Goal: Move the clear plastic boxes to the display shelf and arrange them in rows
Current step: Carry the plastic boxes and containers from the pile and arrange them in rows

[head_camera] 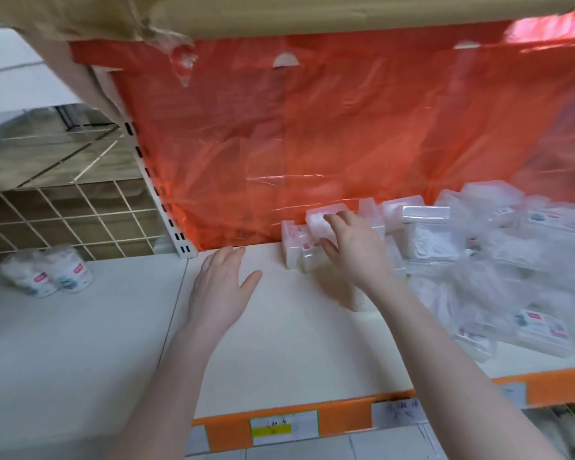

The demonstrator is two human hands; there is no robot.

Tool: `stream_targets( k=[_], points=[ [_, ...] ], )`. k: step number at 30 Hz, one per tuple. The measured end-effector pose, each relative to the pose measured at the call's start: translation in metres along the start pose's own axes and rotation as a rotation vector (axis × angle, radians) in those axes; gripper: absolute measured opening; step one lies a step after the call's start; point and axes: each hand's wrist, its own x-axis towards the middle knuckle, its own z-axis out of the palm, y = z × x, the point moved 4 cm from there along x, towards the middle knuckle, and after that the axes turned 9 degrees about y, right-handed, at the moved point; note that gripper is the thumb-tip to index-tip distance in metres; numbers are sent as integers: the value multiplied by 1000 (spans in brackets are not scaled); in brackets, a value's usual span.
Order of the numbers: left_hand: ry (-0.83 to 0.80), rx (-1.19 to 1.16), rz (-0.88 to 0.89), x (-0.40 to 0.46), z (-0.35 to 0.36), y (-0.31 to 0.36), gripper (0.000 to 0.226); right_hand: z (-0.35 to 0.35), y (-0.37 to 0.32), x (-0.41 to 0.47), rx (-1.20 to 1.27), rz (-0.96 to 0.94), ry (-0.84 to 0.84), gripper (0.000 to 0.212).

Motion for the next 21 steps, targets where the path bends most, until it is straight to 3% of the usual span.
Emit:
stream_targets(
  k=[5,10,13,21],
  points=[
    [14,-8,-37,-2,-2,-7,56,17,7,28,-83,-78,-102,46],
    [26,2,-46,2,-4,-17,56,30,17,39,-156,-42,-236,56],
    [26,-1,-51,4,-3,-19,55,29,21,38,-242,-54,-227,62],
    [-6,-29,-55,9,6,-22,55,20,22,40,-149,-4,-298,52]
  ],
)
